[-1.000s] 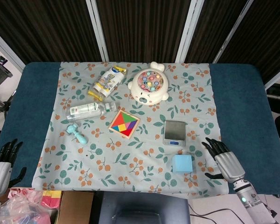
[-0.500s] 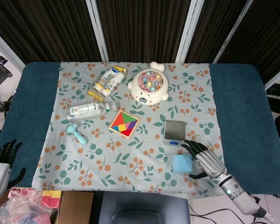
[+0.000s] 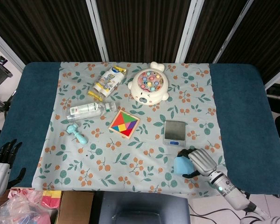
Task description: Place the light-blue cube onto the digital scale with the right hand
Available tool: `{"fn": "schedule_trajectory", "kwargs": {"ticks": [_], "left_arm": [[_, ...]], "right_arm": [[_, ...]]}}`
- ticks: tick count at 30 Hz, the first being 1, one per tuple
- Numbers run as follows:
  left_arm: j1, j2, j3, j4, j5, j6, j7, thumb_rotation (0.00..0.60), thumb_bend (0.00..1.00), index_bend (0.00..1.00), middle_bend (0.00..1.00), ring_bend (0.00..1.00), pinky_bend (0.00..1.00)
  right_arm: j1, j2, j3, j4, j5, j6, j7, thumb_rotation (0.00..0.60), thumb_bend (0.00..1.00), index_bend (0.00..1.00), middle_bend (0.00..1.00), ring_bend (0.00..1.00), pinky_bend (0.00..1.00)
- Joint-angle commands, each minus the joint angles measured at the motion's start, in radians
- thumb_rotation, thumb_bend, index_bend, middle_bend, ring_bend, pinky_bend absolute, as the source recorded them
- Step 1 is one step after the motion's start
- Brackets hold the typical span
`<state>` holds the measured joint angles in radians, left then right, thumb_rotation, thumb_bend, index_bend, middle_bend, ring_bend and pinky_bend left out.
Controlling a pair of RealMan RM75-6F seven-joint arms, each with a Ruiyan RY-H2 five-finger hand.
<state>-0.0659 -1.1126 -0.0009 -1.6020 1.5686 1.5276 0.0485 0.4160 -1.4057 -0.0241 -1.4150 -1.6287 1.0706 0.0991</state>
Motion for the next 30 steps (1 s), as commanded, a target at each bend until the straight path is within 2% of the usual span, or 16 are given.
{"fn": "schedule_trajectory", "kwargs": {"ticks": [1,8,13,18,24,26,30], "left_arm": [[-0.001,0.0,0.0,0.0,0.0,-0.002,0.0,0.6,0.37,0.07,0.0,0.04,0.29],[-0.004,-0.002,0.001,-0.001,0.004,-0.008,0.008,0.6,0.37,0.07,0.0,0.04,0.29],[-0.006,-0.002,0.001,-0.004,0.004,-0.013,0.013,0.6,0.37,0.07,0.0,0.04,0.29],[-0.008,-0.002,0.003,-0.003,0.004,-0.018,0.011,0.6,0.37,0.07,0.0,0.04,0.29],[-0.011,-0.001,0.004,-0.005,0.003,-0.025,0.015,0.6,0.37,0.07,0.0,0.04,0.29],[-0.011,-0.001,0.004,-0.005,0.002,-0.027,0.016,0.6,0.37,0.07,0.0,0.04,0.29],[-0.012,0.0,0.002,-0.006,-0.002,-0.03,0.015,0.6,0.37,0.07,0.0,0.04,0.29]], "right_arm": [[-0.008,-0.016,0.012,0.012,0.012,0.026,-0.012,0.6,0.23,0.74,0.63,0.67,0.77],[-0.016,-0.015,0.07,0.011,0.038,0.117,-0.002,0.6,0.24,0.76,0.64,0.68,0.78],[0.006,0.003,0.127,-0.003,0.08,0.126,-0.009,0.6,0.24,0.76,0.64,0.68,0.78],[0.046,-0.001,0.188,0.019,0.159,0.079,-0.029,0.6,0.24,0.76,0.64,0.68,0.78],[0.106,-0.051,0.239,0.114,0.265,-0.011,-0.073,0.6,0.24,0.73,0.64,0.6,0.72],[0.127,-0.066,0.247,0.145,0.292,-0.052,-0.066,0.6,0.24,0.71,0.62,0.57,0.7],[0.169,-0.098,0.252,0.219,0.311,-0.122,-0.016,0.6,0.24,0.6,0.52,0.48,0.63]]}}
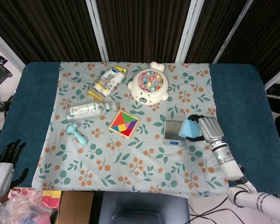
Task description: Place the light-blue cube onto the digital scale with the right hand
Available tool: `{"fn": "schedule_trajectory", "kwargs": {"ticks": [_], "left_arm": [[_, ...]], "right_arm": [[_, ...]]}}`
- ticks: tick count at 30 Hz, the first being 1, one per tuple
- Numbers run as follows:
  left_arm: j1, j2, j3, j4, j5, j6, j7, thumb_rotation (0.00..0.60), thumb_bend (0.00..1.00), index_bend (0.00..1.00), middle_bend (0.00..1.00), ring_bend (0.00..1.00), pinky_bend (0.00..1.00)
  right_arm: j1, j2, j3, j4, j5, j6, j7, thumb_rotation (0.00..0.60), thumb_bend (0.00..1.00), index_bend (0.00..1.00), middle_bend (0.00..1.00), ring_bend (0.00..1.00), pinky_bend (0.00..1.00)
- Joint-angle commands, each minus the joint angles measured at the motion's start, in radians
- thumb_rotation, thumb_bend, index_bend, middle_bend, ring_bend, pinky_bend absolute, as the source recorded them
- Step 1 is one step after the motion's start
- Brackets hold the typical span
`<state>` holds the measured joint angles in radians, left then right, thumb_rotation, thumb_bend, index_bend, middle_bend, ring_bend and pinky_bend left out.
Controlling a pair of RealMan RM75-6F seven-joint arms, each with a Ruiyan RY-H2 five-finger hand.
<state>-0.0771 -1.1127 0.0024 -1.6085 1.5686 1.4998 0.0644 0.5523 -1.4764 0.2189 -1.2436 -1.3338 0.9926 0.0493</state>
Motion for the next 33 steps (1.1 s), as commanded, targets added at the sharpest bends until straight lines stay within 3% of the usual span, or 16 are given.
{"fn": "schedule_trajectory", "kwargs": {"ticks": [1,14,21,25,28,33], "left_arm": [[-0.001,0.0,-0.002,0.001,-0.004,-0.003,-0.001,0.6,0.37,0.07,0.0,0.04,0.29],[-0.004,0.0,-0.001,0.002,-0.004,-0.008,0.001,0.6,0.37,0.07,0.0,0.04,0.29],[-0.005,-0.001,0.0,0.001,-0.004,-0.011,0.005,0.6,0.37,0.07,0.0,0.04,0.29],[-0.004,-0.003,-0.002,0.002,-0.005,-0.007,0.011,0.6,0.37,0.07,0.0,0.04,0.29],[-0.003,-0.009,-0.004,0.003,-0.008,-0.004,0.026,0.6,0.37,0.07,0.0,0.04,0.29],[-0.005,-0.014,-0.007,0.002,-0.016,-0.01,0.04,0.6,0.37,0.07,0.0,0.04,0.29]], "right_arm": [[0.039,-0.033,0.008,0.061,0.014,-0.052,0.048,0.6,0.24,0.58,0.5,0.45,0.61],[0.062,-0.054,-0.034,0.14,-0.06,-0.037,0.193,0.6,0.24,0.38,0.31,0.24,0.48],[0.052,-0.029,-0.05,0.116,-0.082,-0.008,0.232,0.6,0.24,0.16,0.14,0.09,0.31],[0.003,0.021,-0.07,0.053,-0.144,0.123,0.25,0.6,0.24,0.06,0.07,0.03,0.23],[-0.057,0.074,-0.089,-0.021,-0.188,0.248,0.216,0.6,0.24,0.05,0.06,0.02,0.22],[-0.215,0.215,-0.141,-0.238,-0.178,0.422,0.0,0.6,0.24,0.03,0.06,0.02,0.22]]}}
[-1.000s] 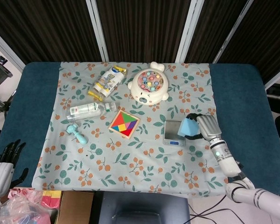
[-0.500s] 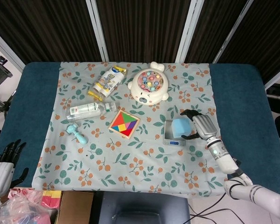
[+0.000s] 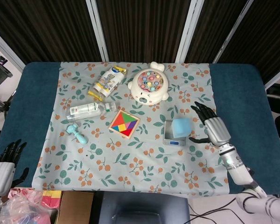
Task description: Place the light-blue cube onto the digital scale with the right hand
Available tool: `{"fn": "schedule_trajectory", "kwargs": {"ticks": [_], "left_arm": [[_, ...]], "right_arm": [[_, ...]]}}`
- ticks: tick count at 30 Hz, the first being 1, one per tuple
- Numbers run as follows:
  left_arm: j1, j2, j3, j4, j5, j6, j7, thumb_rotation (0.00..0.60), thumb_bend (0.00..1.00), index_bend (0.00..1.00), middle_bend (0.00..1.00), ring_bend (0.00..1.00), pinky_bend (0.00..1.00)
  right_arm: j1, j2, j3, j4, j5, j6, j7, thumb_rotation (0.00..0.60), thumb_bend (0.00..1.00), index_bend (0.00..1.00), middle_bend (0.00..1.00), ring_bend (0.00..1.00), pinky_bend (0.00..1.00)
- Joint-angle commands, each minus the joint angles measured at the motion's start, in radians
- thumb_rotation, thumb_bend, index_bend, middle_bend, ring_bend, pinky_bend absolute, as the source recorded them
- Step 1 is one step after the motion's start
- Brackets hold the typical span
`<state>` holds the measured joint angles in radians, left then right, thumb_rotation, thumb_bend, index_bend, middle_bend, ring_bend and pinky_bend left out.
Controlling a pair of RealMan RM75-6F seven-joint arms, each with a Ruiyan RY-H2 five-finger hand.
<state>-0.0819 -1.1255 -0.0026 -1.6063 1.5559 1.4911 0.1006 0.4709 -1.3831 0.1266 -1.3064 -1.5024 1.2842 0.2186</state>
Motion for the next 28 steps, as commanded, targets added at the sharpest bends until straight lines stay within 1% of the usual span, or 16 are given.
{"fn": "schedule_trajectory", "kwargs": {"ticks": [1,3,5,7,10,12,15,18,28], "left_arm": [[-0.001,-0.002,-0.003,-0.001,-0.005,-0.001,0.006,0.6,0.37,0.07,0.0,0.04,0.29],[0.0,-0.004,-0.005,-0.001,-0.008,0.001,0.01,0.6,0.37,0.07,0.0,0.04,0.29],[0.001,-0.006,-0.006,-0.002,-0.01,0.003,0.015,0.6,0.37,0.07,0.0,0.04,0.29],[0.001,-0.007,-0.005,-0.003,-0.01,0.002,0.019,0.6,0.37,0.07,0.0,0.04,0.29],[0.001,-0.01,-0.005,-0.004,-0.012,0.0,0.027,0.6,0.37,0.07,0.0,0.04,0.29],[-0.001,-0.011,-0.009,-0.005,-0.017,-0.002,0.033,0.6,0.37,0.07,0.0,0.04,0.29],[-0.003,-0.012,-0.014,-0.005,-0.026,-0.005,0.033,0.6,0.37,0.07,0.0,0.04,0.29],[-0.005,-0.011,-0.019,-0.005,-0.037,-0.01,0.027,0.6,0.37,0.07,0.0,0.04,0.29],[-0.005,-0.008,-0.02,0.001,-0.033,-0.005,0.009,0.6,0.37,0.07,0.0,0.04,0.29]], "right_arm": [[-0.162,0.146,-0.059,-0.216,0.006,0.151,-0.214,0.6,0.24,0.03,0.06,0.02,0.22],[-0.224,0.191,-0.076,-0.29,0.043,0.198,-0.294,0.6,0.24,0.03,0.06,0.02,0.22],[-0.271,0.208,-0.08,-0.323,0.081,0.236,-0.329,0.6,0.24,0.03,0.06,0.01,0.22],[-0.295,0.207,-0.075,-0.322,0.109,0.249,-0.312,0.6,0.24,0.03,0.06,0.01,0.22],[-0.313,0.201,-0.066,-0.3,0.156,0.229,-0.27,0.6,0.24,0.03,0.06,0.0,0.22],[-0.315,0.193,-0.057,-0.288,0.188,0.209,-0.29,0.6,0.24,0.03,0.06,0.0,0.22],[-0.31,0.191,-0.06,-0.288,0.194,0.192,-0.365,0.6,0.24,0.01,0.06,0.0,0.21],[-0.312,0.189,-0.065,-0.302,0.202,0.177,-0.409,0.6,0.24,0.0,0.05,0.0,0.19],[-0.328,0.177,-0.062,-0.301,0.164,0.202,-0.41,0.6,0.24,0.0,0.05,0.0,0.19]]}}
